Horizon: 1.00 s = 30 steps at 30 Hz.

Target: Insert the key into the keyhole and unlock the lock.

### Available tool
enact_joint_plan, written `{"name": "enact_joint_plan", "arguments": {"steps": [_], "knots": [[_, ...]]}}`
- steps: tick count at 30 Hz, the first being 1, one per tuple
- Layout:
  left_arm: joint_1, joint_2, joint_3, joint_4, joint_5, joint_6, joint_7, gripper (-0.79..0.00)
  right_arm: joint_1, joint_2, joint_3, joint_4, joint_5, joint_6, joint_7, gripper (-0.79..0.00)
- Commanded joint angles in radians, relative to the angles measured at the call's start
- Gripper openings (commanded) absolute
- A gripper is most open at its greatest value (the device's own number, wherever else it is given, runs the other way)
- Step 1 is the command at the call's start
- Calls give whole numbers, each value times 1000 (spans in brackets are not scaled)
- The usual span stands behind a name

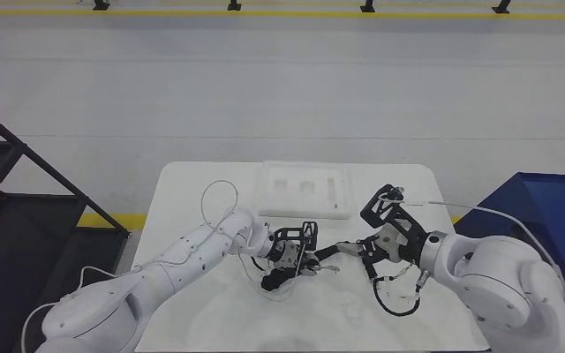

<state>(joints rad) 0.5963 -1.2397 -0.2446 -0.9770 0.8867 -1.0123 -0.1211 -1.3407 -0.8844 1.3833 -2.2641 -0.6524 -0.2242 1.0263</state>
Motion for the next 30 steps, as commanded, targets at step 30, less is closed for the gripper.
{"name": "enact_joint_plan", "arguments": {"steps": [30], "knots": [[-308,136,60,44,6,0,536,0,340,-35,-205,373,120,-299,-92,0]]}}
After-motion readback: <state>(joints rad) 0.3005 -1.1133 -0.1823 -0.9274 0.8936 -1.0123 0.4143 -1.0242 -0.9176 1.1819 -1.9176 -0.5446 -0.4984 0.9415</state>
